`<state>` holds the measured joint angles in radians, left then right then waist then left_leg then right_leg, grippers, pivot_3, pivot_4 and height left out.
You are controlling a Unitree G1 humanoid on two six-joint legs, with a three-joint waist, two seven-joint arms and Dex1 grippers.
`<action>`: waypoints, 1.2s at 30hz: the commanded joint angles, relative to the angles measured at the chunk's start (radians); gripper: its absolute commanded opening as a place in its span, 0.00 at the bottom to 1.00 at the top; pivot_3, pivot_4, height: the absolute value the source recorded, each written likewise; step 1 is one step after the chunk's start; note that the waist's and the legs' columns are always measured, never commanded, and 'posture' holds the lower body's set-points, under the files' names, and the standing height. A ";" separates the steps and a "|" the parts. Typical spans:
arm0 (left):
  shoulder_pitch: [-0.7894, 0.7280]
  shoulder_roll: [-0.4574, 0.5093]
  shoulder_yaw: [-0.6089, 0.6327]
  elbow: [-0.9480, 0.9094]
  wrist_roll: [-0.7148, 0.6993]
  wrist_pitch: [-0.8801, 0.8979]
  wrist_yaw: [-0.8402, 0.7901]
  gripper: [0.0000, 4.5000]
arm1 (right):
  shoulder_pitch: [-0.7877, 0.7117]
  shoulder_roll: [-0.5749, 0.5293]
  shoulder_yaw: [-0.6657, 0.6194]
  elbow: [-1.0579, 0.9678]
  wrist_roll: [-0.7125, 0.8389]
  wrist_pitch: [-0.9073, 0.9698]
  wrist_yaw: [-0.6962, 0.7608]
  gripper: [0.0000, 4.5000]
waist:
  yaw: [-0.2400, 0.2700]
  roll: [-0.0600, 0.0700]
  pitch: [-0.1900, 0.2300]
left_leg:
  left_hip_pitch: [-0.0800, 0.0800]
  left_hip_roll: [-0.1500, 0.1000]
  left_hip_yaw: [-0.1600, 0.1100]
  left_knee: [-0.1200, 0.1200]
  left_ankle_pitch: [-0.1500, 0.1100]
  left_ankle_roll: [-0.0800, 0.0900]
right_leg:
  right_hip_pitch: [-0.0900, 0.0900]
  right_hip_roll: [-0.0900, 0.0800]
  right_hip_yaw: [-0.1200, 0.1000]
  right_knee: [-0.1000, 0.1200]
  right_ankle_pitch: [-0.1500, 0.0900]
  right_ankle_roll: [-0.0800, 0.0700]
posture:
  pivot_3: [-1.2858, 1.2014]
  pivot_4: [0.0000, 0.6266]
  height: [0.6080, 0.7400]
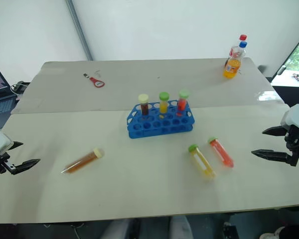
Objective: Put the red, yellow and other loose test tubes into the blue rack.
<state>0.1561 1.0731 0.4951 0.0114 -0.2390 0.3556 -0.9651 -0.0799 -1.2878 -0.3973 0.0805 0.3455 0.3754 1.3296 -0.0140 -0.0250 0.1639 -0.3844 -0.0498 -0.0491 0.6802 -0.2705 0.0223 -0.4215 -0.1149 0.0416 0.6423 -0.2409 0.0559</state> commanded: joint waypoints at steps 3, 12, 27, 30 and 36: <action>-0.016 0.014 0.034 0.003 0.001 -0.007 -0.002 1.00 | 0.024 0.007 -0.035 -0.020 -0.006 -0.018 -0.004 0.95 | 0.001 0.000 0.000 | 0.000 0.000 0.000 0.000 0.000 0.000 | 0.000 0.000 0.000 0.000 0.000 0.000 | 0.52 0.24 1.00; -0.037 0.012 0.031 0.014 -0.042 -0.080 -0.060 1.00 | -0.006 0.021 -0.021 -0.035 0.010 0.006 -0.019 0.95 | 0.000 0.000 0.000 | 0.000 0.000 0.000 0.000 0.000 0.000 | 0.000 0.000 0.000 0.000 0.000 0.000 | 0.52 0.24 1.00; -0.429 -0.116 -0.420 -0.567 -0.344 0.191 -0.135 1.00 | -0.288 -0.018 0.314 -0.271 0.016 0.537 -0.197 0.95 | -0.004 0.002 0.000 | -0.002 0.000 0.001 0.001 0.000 0.000 | -0.002 0.001 0.001 0.002 0.000 -0.001 | 0.52 0.24 1.00; -0.537 -0.187 -0.498 -0.575 -0.368 0.206 -0.140 1.00 | -0.446 0.038 0.449 -0.233 -0.018 0.708 -0.265 0.95 | -0.004 0.002 0.000 | -0.001 0.000 0.001 0.002 0.000 0.000 | -0.001 0.001 0.000 0.002 0.000 -0.001 | 0.52 0.24 1.00; -0.624 -0.269 -0.591 -0.563 -0.362 0.177 -0.172 1.00 | -0.602 0.115 0.623 -0.112 -0.067 0.796 -0.284 0.95 | 0.000 0.002 0.000 | -0.004 -0.002 0.000 0.003 0.000 0.001 | -0.002 0.001 0.000 0.001 0.000 -0.001 | 0.52 0.24 1.00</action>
<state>-0.4461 0.8127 -0.0845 -0.5379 -0.5935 0.5520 -1.1260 -0.6497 -1.1703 0.2109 -0.0575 0.3031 1.1551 1.0562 -0.0138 -0.0231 0.1636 -0.3892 -0.0514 -0.0489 0.6834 -0.2705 0.0229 -0.4241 -0.1141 0.0416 0.6428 -0.2405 0.0553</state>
